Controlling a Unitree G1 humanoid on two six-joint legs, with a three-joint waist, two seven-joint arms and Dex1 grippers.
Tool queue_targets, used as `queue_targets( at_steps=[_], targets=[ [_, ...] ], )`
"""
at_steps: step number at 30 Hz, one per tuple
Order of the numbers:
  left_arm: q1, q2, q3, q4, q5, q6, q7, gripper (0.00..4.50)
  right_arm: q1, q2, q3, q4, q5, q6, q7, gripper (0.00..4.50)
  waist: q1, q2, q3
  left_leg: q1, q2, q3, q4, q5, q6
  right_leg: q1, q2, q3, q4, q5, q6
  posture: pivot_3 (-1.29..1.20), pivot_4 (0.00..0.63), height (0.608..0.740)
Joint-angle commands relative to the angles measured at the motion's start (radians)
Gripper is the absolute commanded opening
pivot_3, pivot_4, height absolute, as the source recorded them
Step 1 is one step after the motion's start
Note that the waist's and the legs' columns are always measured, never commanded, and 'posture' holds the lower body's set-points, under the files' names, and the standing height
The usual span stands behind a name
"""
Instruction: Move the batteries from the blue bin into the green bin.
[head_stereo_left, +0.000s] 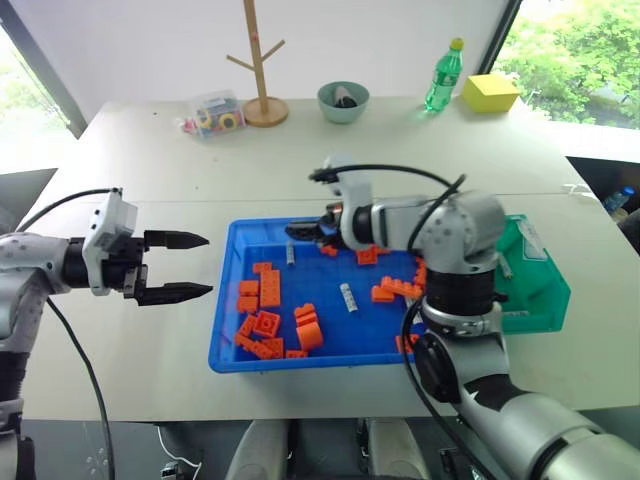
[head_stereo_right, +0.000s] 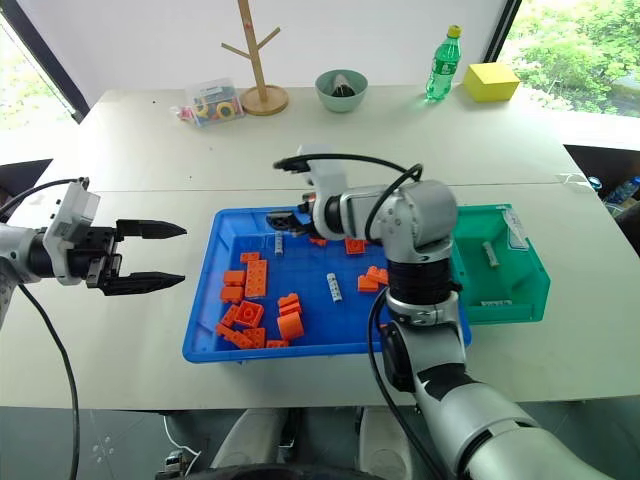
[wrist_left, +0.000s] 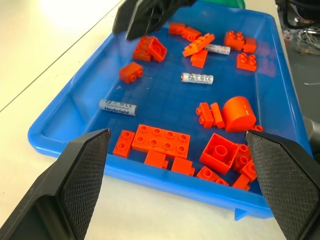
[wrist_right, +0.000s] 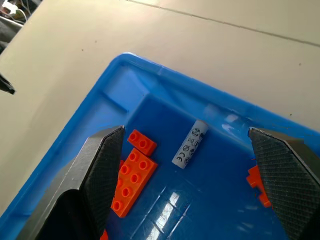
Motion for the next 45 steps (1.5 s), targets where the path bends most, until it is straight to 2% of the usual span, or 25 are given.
queue_targets(
  at_steps=[1, 5, 15, 25, 26, 28, 33, 34, 41, 45],
  targets=[
    [0.005, 0.018, 0.037, -0.020, -0.004, -0.011, 0.000, 4.50, -0.010, 0.041, 0.017, 0.052, 0.004, 0.007, -0.060, 4.05, -0.002, 0.000, 0.000, 0.000, 0.000, 0.000, 0.000, 0.000, 0.000, -0.001, 0.000, 0.000, 0.001, 0.000, 0.000, 0.00, 0.150, 0.703],
    [0.016, 0.015, 0.042, -0.033, -0.007, -0.011, 0.008, 4.50, -0.039, 0.077, 0.016, 0.140, -0.026, -0.001, -0.094, 4.05, -0.008, 0.000, 0.000, 0.000, 0.001, 0.001, -0.001, 0.000, 0.000, -0.001, 0.001, 0.000, 0.001, 0.000, 0.000, 0.00, 0.150, 0.703],
    [0.036, 0.001, 0.051, -0.056, -0.013, -0.011, 0.031, 4.50, -0.149, 0.130, 0.087, 0.434, -0.103, -0.225, -0.090, 4.05, -0.027, 0.000, 0.000, 0.000, 0.001, 0.000, -0.001, 0.000, 0.000, -0.002, 0.003, 0.000, 0.002, 0.000, 0.000, 0.00, 0.150, 0.703],
    [0.033, -0.018, 0.046, -0.059, -0.013, -0.010, 0.054, 4.50, -0.144, 0.165, 0.210, 0.589, -0.193, -0.369, -0.091, 4.05, -0.034, -0.001, -0.001, 0.002, 0.002, 0.000, -0.001, 0.000, 0.000, -0.001, 0.004, 0.001, 0.003, 0.000, 0.000, 0.00, 0.150, 0.703],
    [0.033, -0.020, 0.046, -0.061, -0.014, -0.009, 0.055, 4.50, -0.144, 0.171, 0.218, 0.605, -0.202, -0.384, -0.093, 3.52, -0.037, -0.001, -0.001, 0.002, 0.003, 0.000, -0.001, 0.000, 0.000, -0.001, 0.004, 0.001, 0.004, 0.000, 0.000, 0.00, 0.150, 0.703],
    [0.033, -0.022, 0.045, -0.063, -0.014, -0.009, 0.059, 4.50, -0.146, 0.178, 0.234, 0.631, -0.223, -0.410, -0.092, 2.80, -0.043, -0.001, -0.001, 0.004, 0.003, 0.000, -0.001, 0.000, -0.001, 0.000, 0.004, 0.001, 0.005, 0.000, 0.000, 0.00, 0.150, 0.703],
    [0.021, -0.024, 0.043, -0.064, -0.016, -0.006, 0.068, 4.50, -0.140, 0.182, 0.245, 0.642, -0.244, -0.421, -0.077, 0.18, -0.051, -0.001, -0.001, 0.006, 0.003, 0.000, -0.001, 0.000, -0.001, 0.000, 0.004, 0.002, 0.007, -0.001, -0.001, 0.00, 0.150, 0.703],
    [0.021, -0.024, 0.044, -0.066, -0.017, -0.005, 0.068, 4.50, -0.138, 0.179, 0.241, 0.635, -0.243, -0.412, -0.074, 0.03, -0.050, -0.001, -0.001, 0.006, 0.003, 0.000, -0.001, 0.000, -0.001, 0.000, 0.004, 0.002, 0.007, -0.001, -0.002, 0.00, 0.150, 0.703],
    [0.001, -0.025, 0.025, -0.060, -0.017, 0.003, 0.057, 4.50, -0.162, 0.136, 0.186, 0.464, -0.191, -0.242, -0.030, 0.04, -0.046, -0.001, -0.001, 0.005, 0.003, 0.000, -0.001, 0.000, -0.001, -0.001, 0.004, 0.002, 0.007, -0.001, -0.002, 0.00, 0.150, 0.703],
    [-0.034, -0.040, -0.012, -0.056, -0.018, 0.014, 0.042, 4.50, -0.204, 0.003, 0.051, 0.190, 0.026, -0.003, 0.077, 0.04, -0.026, -0.001, -0.001, 0.000, 0.002, 0.000, 0.000, 0.001, -0.001, -0.004, 0.004, 0.002, 0.007, -0.001, -0.002, 0.00, 0.150, 0.703]
  ],
)
